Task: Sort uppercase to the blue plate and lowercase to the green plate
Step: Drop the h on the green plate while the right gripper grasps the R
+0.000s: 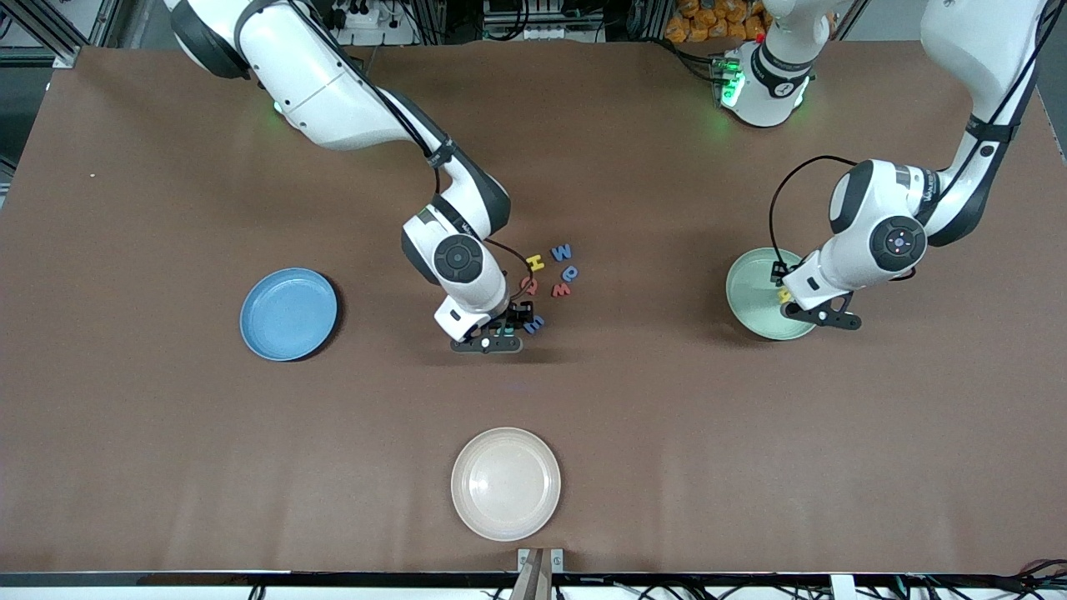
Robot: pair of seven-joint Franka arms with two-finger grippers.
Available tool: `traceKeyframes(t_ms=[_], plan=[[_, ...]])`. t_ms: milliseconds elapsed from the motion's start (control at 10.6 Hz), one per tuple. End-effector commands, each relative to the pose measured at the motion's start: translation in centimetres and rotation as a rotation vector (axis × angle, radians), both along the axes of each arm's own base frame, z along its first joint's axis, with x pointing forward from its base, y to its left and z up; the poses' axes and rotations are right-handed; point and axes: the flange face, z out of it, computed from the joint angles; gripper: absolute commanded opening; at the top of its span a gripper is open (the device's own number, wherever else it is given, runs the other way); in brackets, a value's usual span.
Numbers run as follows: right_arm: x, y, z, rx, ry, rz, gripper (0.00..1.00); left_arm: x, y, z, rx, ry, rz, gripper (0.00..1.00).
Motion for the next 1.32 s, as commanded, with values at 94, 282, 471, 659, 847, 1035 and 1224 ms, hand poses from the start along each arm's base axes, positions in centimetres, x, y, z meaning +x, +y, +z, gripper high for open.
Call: traceKeyframes(t_ms=[94,282,471,659,847,1035,1224], plan=[[0.1,1.3,-0.8,-0.007,-0.012,0.001,0.71,2.0,0.1,2.8,-0.029,-0.056,0.035,0.74],[0.2,1.1,-0.8,-0.007,-0.012,0.001,0.67,3.3,-0.7,5.4,-0.075,-0.099,0.091,0.75],[0.5,0.8,-0.7,-0.007,-0.010,-0.006,0.67,4.0,-1.4,9.0,-0.066,-0.165,0.105,0.84],[0.8,0.4,-0.5,-0.006,-0.009,-0.017,0.67,3.6,-2.9,12.1,-0.039,-0.211,0.164,0.82],[1.1,0.1,0.0,-0.003,-0.010,-0.024,0.67,3.0,-4.7,13.2,-0.018,-0.204,0.216,0.82],[1.2,-0.1,-0.1,-0.004,-0.008,-0.029,0.64,2.5,-6.4,13.6,-0.010,-0.201,0.228,0.82],[0.9,0.0,-0.5,-0.008,-0.008,-0.022,0.56,1.8,-9.0,13.6,-0.012,-0.201,0.229,0.79]])
